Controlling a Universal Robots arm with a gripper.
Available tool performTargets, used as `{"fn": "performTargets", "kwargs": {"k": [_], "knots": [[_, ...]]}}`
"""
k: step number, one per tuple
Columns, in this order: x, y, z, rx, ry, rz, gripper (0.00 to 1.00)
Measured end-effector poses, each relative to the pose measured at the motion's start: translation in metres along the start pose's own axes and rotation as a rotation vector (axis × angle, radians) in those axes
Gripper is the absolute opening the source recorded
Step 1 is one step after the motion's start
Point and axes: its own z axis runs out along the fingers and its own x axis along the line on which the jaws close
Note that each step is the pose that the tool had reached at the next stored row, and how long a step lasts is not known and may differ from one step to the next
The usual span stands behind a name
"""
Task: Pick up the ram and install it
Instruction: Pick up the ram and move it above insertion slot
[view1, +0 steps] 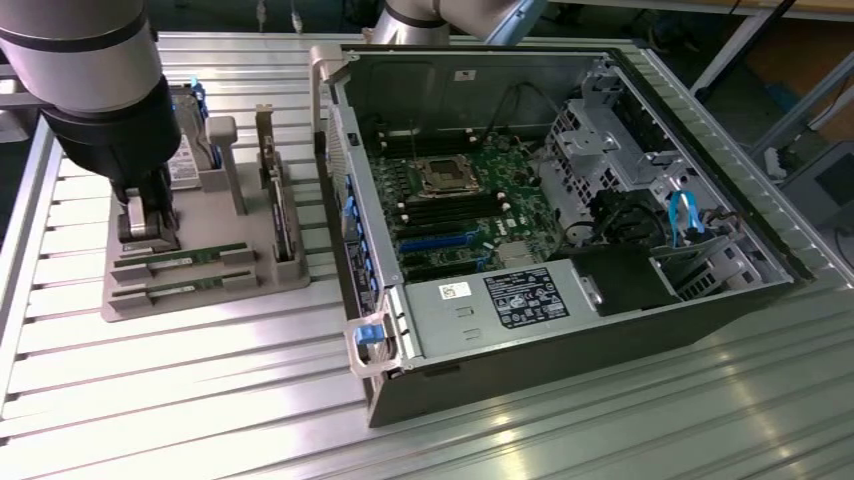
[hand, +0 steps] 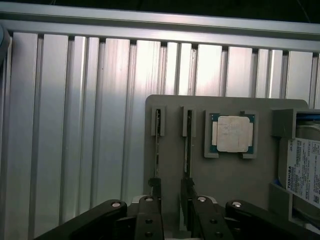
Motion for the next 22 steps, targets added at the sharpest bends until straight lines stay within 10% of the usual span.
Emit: {"fn": "performTargets", "kwargs": {"k": [9,22], "knots": [[0.001,0.0005,0.009,0.006,-0.0131,-0.005,0.3],[0.006,0.0016,0.0296,0.0071,-0.015,-0.013,0.3]]}}
